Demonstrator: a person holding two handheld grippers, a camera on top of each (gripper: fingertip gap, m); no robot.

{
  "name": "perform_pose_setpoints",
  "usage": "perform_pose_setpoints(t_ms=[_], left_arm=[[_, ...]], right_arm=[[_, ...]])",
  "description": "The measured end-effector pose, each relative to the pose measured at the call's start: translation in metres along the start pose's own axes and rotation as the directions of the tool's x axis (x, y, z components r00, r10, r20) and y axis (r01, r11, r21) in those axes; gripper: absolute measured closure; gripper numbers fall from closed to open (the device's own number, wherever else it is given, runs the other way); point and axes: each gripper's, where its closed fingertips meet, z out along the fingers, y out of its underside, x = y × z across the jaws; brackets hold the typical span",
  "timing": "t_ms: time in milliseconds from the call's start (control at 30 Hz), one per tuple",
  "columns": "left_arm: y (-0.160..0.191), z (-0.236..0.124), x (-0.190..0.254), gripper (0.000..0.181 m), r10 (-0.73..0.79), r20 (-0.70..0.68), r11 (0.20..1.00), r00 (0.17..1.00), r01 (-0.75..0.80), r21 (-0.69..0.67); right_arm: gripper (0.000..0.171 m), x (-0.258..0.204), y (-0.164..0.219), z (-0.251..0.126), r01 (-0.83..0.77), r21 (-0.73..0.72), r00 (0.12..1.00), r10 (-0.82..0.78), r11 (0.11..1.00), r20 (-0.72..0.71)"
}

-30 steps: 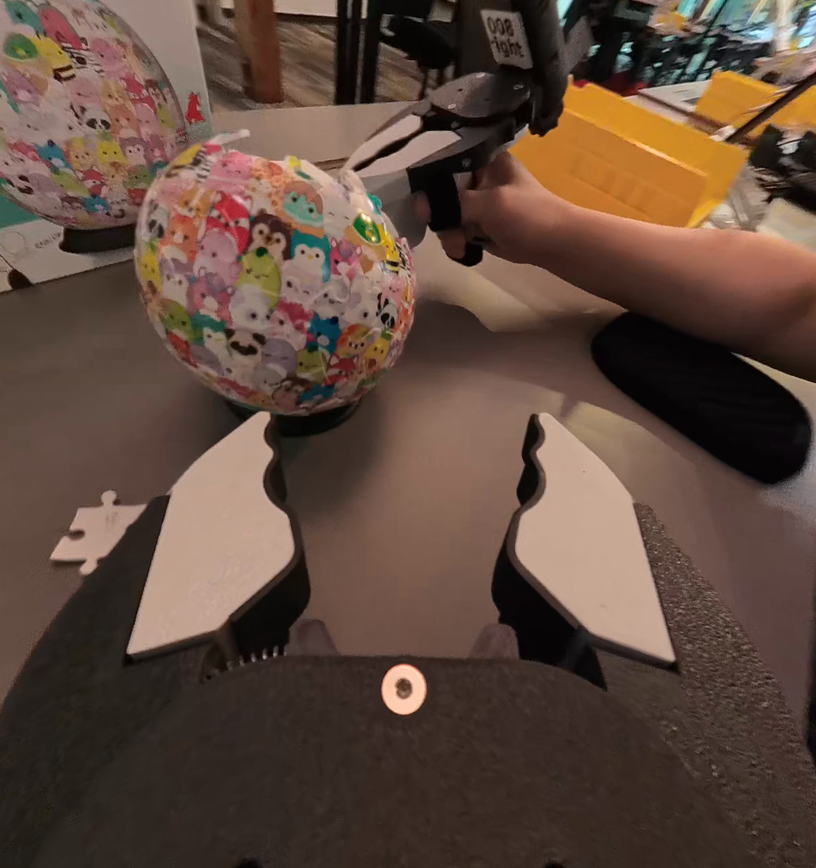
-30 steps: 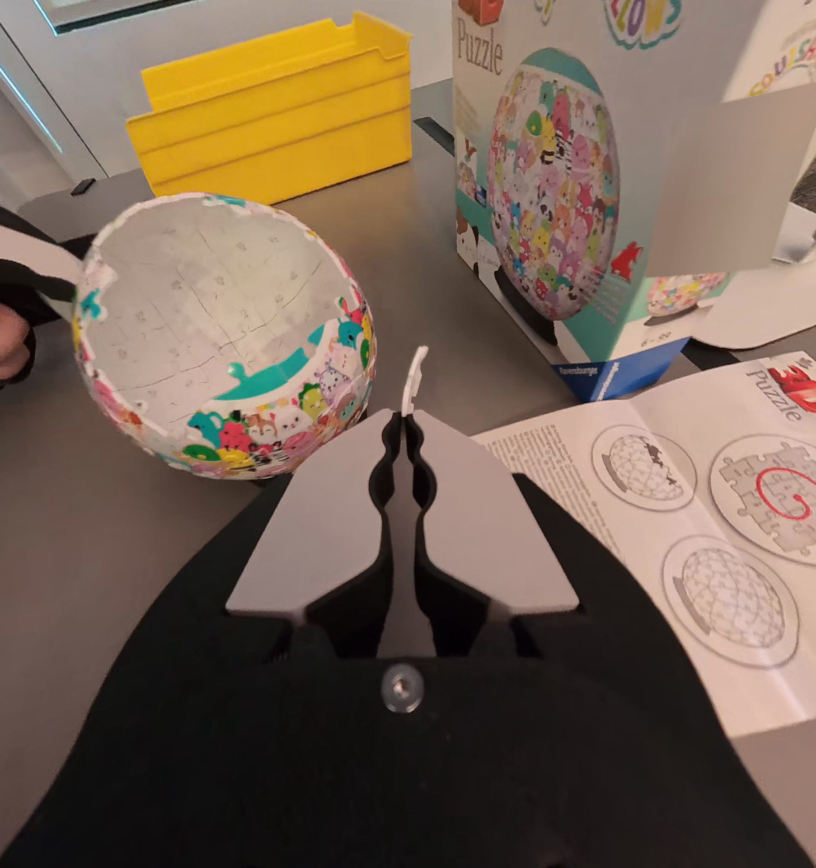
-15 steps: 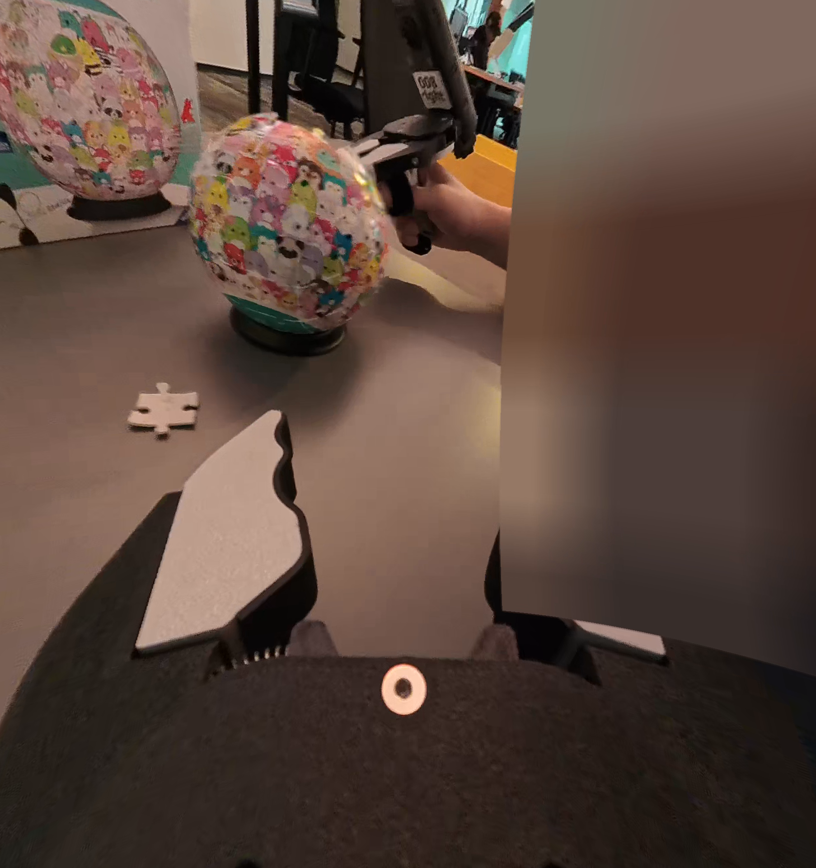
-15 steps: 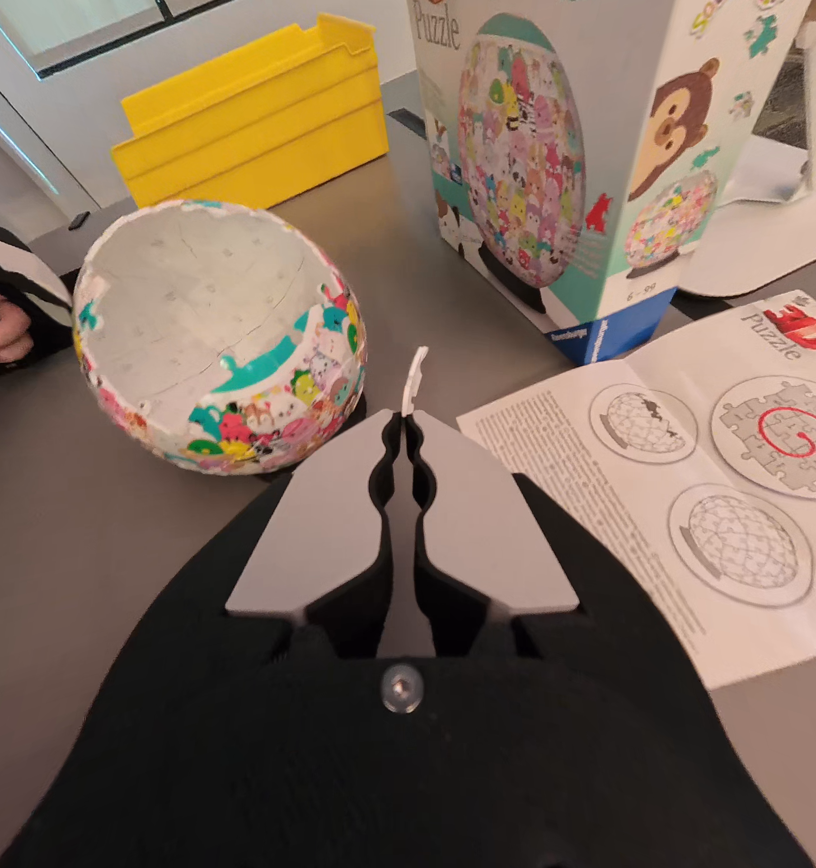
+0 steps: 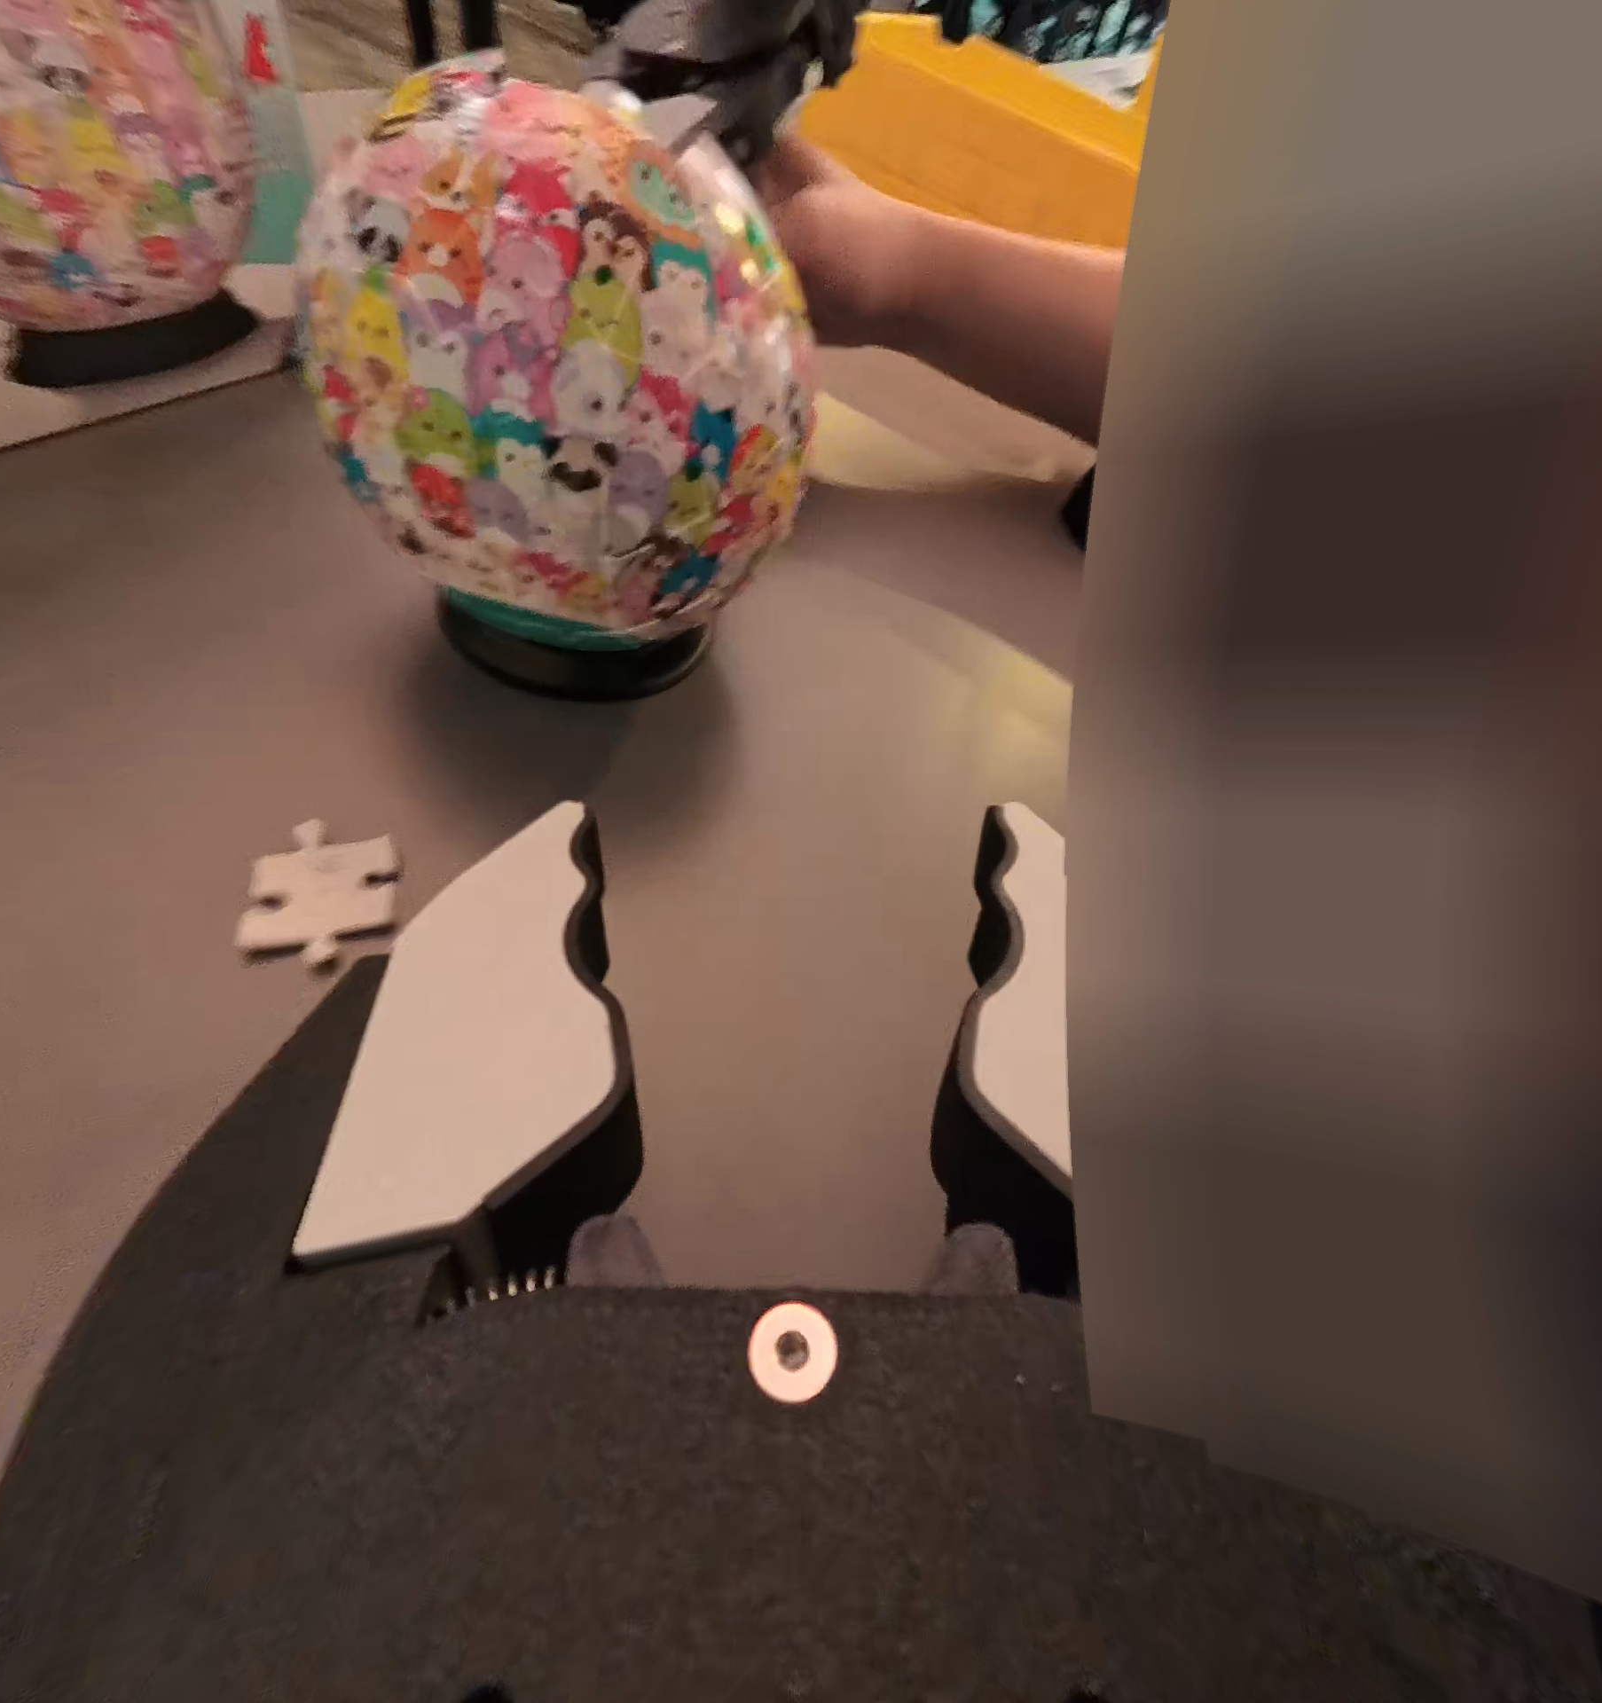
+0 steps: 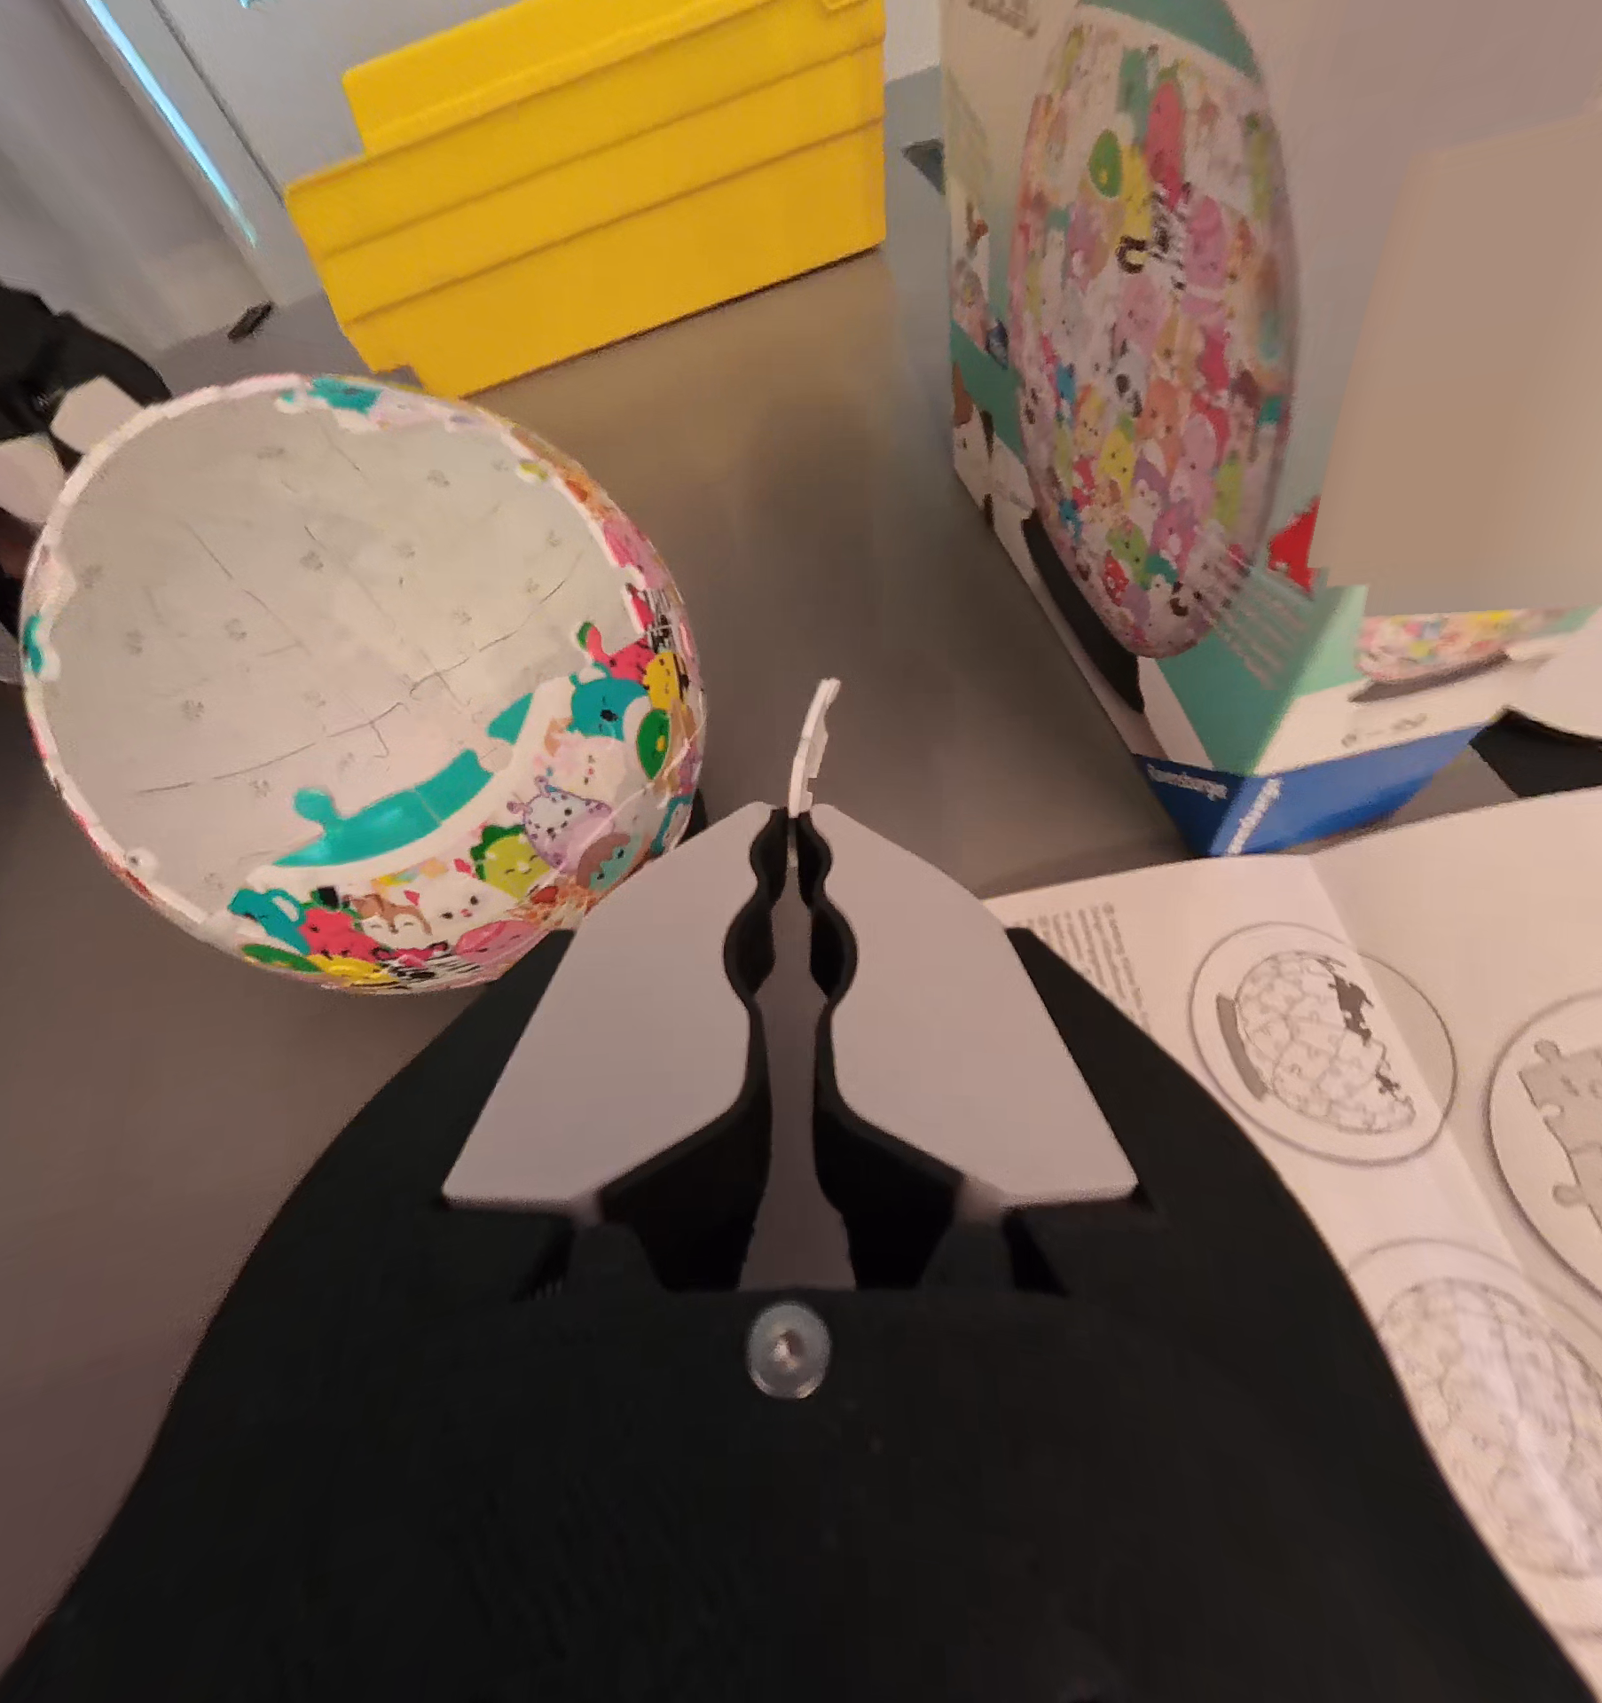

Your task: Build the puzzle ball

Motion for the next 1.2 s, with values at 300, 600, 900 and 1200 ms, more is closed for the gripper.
perform_pose_setpoints(t_ms=[300, 600, 900, 1200], left_arm=[[-0.025, 0.045, 0.018, 0.105, -0.034, -0.119, 0.999, 0.992, 0.039, 0.036], [-0.022, 0.066, 0.006, 0.099, -0.015, -0.007, 1.000, 1.000, 0.015, 0.018], [-0.031, 0.058, -0.007, 0.096, -0.048, 0.033, 0.997, 0.998, 0.046, 0.064], [-0.036, 0.060, -0.027, 0.088, -0.044, 0.089, 0.998, 0.995, 0.039, 0.056]], right_arm=[[0.169, -0.013, -0.001, 0.011, 0.104, -0.026, 0.986, -0.099, 0.994, 0.133], [0.169, -0.011, -0.002, 0.018, 0.174, -0.046, 0.975, -0.165, 0.984, 0.151], [0.169, -0.015, 0.000, 0.008, 0.162, -0.030, 0.978, -0.156, 0.986, 0.138], [0.169, -0.029, 0.005, -0.013, 0.133, -0.044, 0.990, -0.130, 0.990, 0.056]])
